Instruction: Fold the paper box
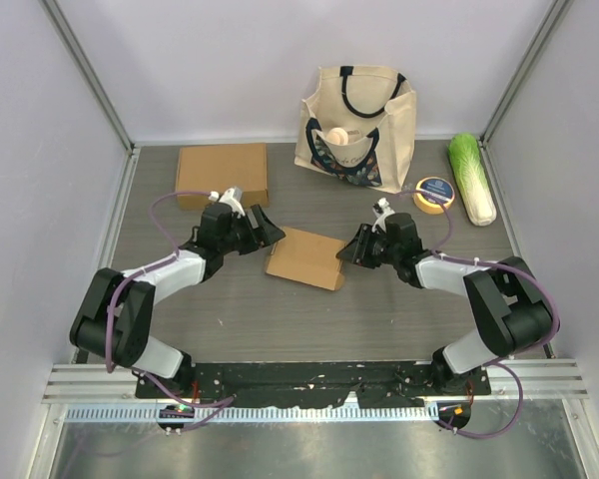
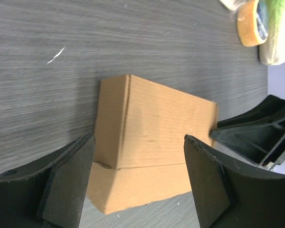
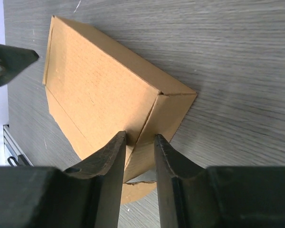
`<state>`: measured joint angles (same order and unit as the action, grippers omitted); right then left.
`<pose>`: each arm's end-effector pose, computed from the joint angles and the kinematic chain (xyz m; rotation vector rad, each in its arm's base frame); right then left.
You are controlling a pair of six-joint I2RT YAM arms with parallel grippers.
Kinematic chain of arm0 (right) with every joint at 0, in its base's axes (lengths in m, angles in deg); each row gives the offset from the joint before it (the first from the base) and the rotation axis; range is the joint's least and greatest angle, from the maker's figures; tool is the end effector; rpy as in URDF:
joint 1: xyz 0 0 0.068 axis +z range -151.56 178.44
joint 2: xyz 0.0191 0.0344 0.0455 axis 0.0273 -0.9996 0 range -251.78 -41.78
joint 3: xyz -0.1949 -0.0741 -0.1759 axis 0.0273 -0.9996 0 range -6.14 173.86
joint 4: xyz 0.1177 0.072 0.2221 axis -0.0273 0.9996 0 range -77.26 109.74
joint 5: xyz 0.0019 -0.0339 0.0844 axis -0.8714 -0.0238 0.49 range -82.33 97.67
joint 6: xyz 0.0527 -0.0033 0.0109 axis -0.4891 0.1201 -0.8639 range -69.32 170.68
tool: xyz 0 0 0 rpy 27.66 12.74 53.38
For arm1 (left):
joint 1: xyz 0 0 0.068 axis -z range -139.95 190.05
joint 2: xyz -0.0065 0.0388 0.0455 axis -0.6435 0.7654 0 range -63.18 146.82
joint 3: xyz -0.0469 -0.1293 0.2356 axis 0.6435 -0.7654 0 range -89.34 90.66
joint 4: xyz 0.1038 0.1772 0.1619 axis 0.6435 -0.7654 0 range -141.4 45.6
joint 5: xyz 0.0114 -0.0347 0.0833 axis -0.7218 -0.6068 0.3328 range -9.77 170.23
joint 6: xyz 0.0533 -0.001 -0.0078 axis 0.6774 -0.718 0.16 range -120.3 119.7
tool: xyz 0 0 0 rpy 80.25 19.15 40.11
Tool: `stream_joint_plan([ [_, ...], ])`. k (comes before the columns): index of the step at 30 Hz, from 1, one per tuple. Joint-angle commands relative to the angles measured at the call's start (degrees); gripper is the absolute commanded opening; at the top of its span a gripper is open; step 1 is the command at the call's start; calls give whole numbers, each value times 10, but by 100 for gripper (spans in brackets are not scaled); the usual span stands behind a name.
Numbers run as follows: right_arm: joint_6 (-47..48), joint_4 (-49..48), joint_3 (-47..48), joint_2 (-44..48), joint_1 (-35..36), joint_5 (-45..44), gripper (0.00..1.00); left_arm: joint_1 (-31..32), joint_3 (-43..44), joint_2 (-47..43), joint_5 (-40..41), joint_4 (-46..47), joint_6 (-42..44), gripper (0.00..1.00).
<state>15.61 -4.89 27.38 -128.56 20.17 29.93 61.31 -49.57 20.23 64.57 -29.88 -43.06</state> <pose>0.2615 0.1187 0.1543 0.0362 2.3138 0.9609 0.2790 -0.1188 0.1975 -0.2357 2.1929 -0.9412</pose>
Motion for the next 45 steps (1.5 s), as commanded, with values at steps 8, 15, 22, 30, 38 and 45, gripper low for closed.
stream_joint_plan([
  [8, -27, -74, -54, -41, -91, 99, 29, -11, -40, 46, -60, 127, -22, 88],
  [15, -52, -118, -68, -74, -117, 131, 27, -10, -57, 90, -123, 203, -78, 86],
  [22, -62, -138, -67, -102, -140, 147, 27, -4, -78, 110, -113, 236, -98, 86],
  [30, -60, -138, -61, -104, -140, 146, 27, 16, -58, 201, -174, 368, -207, 81],
  [38, -1, -56, -42, -46, -122, 103, 41, 17, -97, 224, -176, 485, -328, 58],
  [45, 132, 228, 39, 136, 5, -131, 67, 14, -139, 146, -182, 371, -396, 48],
])
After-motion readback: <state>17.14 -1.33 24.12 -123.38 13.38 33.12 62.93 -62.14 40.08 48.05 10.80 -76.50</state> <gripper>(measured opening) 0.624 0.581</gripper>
